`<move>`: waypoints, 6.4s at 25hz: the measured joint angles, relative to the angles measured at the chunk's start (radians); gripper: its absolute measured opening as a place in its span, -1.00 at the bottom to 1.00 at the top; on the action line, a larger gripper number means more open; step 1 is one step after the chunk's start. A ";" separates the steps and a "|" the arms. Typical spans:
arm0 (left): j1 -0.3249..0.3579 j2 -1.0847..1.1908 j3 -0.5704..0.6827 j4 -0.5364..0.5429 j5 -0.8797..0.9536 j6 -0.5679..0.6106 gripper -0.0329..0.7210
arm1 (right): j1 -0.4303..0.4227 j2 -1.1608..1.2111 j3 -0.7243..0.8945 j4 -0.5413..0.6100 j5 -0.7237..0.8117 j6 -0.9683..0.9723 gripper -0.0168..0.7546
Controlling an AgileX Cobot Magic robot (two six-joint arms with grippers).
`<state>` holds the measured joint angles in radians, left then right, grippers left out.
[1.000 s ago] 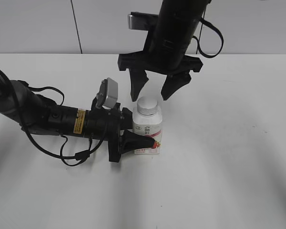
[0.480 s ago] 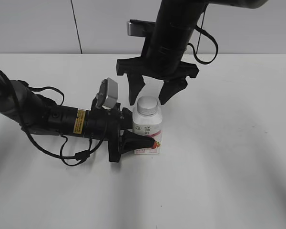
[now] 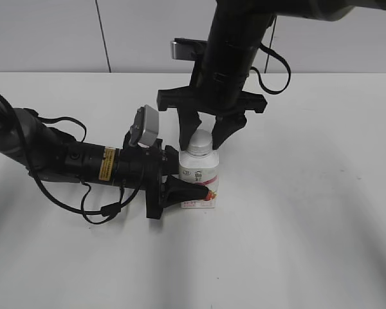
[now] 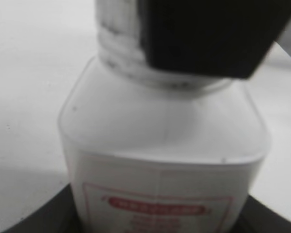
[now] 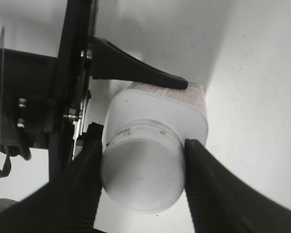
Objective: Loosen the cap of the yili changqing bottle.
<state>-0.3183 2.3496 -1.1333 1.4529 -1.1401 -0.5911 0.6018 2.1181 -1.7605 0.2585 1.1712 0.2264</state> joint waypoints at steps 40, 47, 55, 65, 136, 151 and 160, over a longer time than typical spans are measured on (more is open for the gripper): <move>0.005 0.000 -0.001 0.029 -0.009 0.000 0.08 | 0.000 0.000 -0.057 0.037 0.038 -1.470 0.07; 0.005 0.000 -0.001 0.029 -0.009 0.000 0.08 | 0.000 0.000 -0.122 0.017 0.039 -1.383 0.06; 0.005 0.000 -0.001 0.029 -0.010 -0.004 0.08 | -0.016 0.000 -0.123 -0.170 0.041 -1.136 0.06; 0.005 0.000 -0.001 0.029 -0.011 -0.016 0.08 | -0.315 0.000 -0.123 -0.038 0.041 -0.766 0.06; 0.005 0.002 -0.001 0.050 -0.023 -0.050 0.34 | -0.543 0.000 0.375 -0.030 -0.492 -0.448 0.54; 0.005 -0.055 0.000 0.065 -0.019 -0.099 0.63 | -0.543 -0.015 0.375 -0.029 -0.475 -0.428 0.54; 0.005 -0.197 0.000 0.146 -0.019 -0.189 0.63 | -0.543 -0.149 0.365 -0.021 -0.446 -0.423 0.54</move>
<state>-0.3132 2.1527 -1.1333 1.5990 -1.1588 -0.7803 0.0590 1.9694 -1.3957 0.2379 0.7249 -0.1970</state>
